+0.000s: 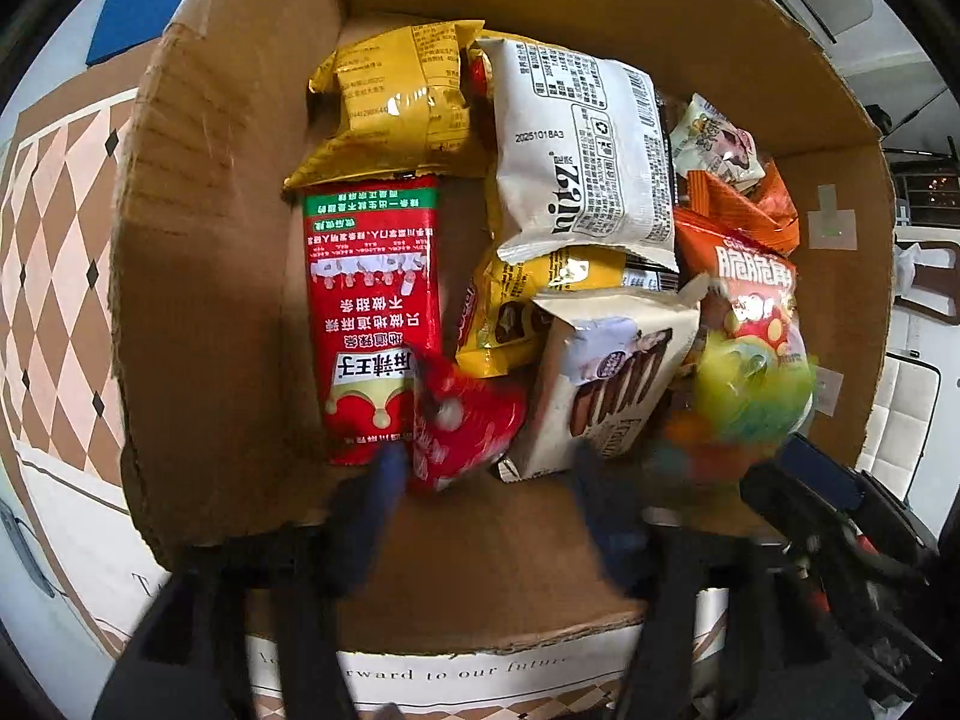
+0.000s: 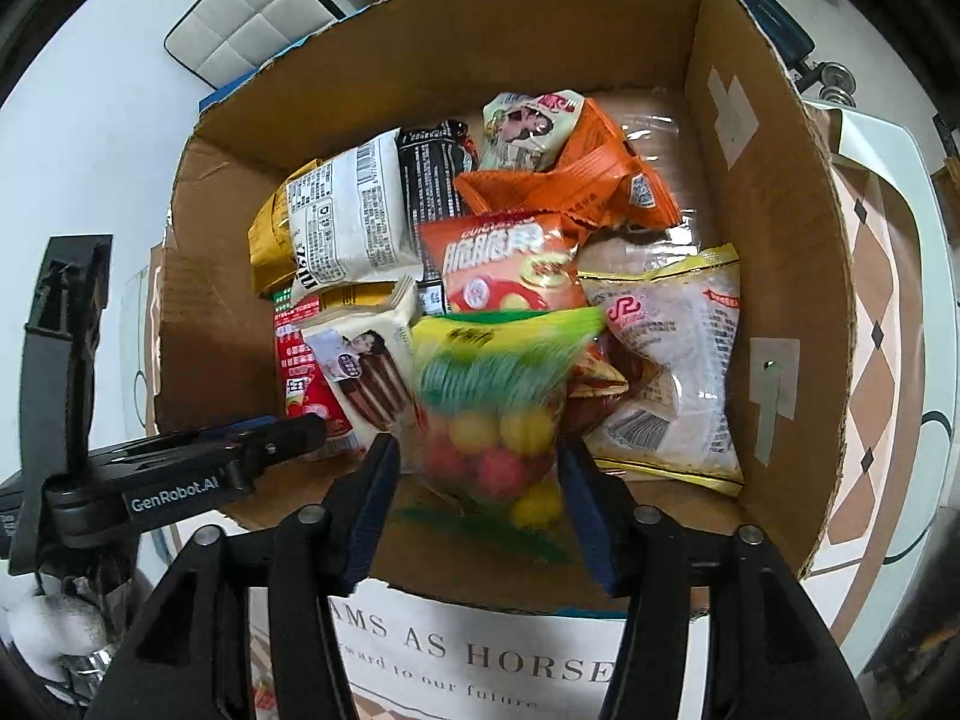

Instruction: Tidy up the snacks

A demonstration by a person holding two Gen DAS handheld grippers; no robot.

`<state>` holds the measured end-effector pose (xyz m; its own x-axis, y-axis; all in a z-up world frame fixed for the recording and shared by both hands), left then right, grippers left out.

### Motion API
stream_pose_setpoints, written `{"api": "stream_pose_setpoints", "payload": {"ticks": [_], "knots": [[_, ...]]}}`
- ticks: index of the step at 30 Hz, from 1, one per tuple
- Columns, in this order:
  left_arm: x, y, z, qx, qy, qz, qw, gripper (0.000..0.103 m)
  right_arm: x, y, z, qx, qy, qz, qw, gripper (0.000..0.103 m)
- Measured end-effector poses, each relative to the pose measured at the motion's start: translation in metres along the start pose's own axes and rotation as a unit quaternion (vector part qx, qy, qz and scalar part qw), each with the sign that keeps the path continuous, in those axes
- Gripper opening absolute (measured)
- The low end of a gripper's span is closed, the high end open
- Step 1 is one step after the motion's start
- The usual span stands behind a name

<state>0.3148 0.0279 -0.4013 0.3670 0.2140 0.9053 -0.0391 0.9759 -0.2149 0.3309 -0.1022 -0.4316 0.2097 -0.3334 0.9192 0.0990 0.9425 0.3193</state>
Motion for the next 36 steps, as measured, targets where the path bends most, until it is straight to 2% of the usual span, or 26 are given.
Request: {"api": "stream_pose_setpoints", "payload": {"ticks": [1, 4, 6, 9, 12, 15, 18, 22, 26, 36], "knots": [[0.001, 0.000, 0.001, 0.001, -0.003, 0.002, 1.0000, 0.080, 0.002, 0.000, 0.000, 0.001, -0.003, 0.003, 1.000, 0.082], [0.006, 0.000, 0.004, 0.000, -0.014, -0.003, 0.9999, 0.084, 0.010, 0.003, 0.001, 0.008, -0.013, 0.015, 1.000, 0.085], [0.014, -0.002, 0.005, -0.004, -0.026, -0.012, 0.9996, 0.088, 0.015, 0.003, 0.002, 0.009, -0.017, 0.021, 1.000, 0.092], [0.027, -0.008, 0.009, -0.008, -0.044, -0.022, 0.9988, 0.089, 0.022, 0.000, 0.005, 0.008, -0.023, 0.039, 0.999, 0.093], [0.038, -0.012, 0.017, -0.013, -0.065, -0.031, 0.9973, 0.097, 0.027, -0.004, 0.009, 0.006, -0.030, 0.052, 0.998, 0.095], [0.048, -0.016, 0.024, -0.012, -0.079, -0.029, 0.9964, 0.098, 0.033, -0.009, 0.015, -0.001, -0.038, 0.050, 0.998, 0.096], [0.056, -0.018, 0.034, -0.013, -0.090, -0.021, 0.9956, 0.098, 0.039, -0.017, 0.020, -0.009, -0.050, 0.070, 0.996, 0.097], [0.066, -0.017, 0.041, -0.019, -0.110, -0.040, 0.9929, 0.098, 0.048, -0.023, 0.028, -0.020, -0.060, 0.079, 0.995, 0.097], [0.082, -0.020, 0.056, -0.019, -0.139, -0.046, 0.9891, 0.098, 0.063, -0.022, 0.039, -0.021, -0.077, 0.083, 0.993, 0.097], [0.127, -0.033, 0.109, -0.031, -0.233, -0.073, 0.9692, 0.098, 0.120, -0.005, 0.093, -0.005, -0.150, 0.096, 0.984, 0.097]]}}
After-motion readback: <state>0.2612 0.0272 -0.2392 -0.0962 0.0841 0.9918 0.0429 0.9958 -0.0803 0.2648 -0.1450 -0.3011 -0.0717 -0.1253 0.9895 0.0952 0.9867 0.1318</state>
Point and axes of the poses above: each gripper's, at about its wrist camera, not at the fingertips, and x roughly against the way its jaws point, y to its left, z to its underside, the point moved 7 cm from there along -x, roughly the way its jaws point, and after that the axes turned 12 degrees about y, right-handed, at the moved point
